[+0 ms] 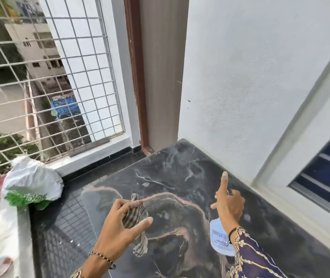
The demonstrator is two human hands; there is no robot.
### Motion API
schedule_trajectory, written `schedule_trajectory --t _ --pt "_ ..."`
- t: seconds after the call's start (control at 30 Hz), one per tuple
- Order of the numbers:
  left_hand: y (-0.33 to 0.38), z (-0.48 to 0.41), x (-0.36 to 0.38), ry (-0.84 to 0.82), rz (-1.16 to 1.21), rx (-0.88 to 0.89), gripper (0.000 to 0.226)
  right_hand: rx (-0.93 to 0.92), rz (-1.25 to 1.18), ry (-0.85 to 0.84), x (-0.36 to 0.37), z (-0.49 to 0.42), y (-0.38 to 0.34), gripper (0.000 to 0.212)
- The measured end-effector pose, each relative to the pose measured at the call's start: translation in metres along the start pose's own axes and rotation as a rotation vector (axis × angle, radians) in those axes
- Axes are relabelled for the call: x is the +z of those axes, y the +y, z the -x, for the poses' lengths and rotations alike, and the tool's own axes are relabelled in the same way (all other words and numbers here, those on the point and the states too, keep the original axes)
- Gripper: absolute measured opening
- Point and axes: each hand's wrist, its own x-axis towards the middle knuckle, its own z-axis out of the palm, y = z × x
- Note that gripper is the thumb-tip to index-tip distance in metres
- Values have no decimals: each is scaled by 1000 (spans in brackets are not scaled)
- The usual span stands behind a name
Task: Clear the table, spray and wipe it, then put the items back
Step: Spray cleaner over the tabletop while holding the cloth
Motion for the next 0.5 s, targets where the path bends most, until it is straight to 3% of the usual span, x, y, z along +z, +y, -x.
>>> schedule_trajectory --t 0.33,0.43,0.5 --pt "-17 -6 -33 21 49 -30 48 36 26 127 -11 -12 4 109" --pt "-20 -6 -40 20 50 -42 51 40 12 113 -6 3 9 101" --pt "-22 -5 -46 26 36 -43 51 44 84 62 0 17 11 108"
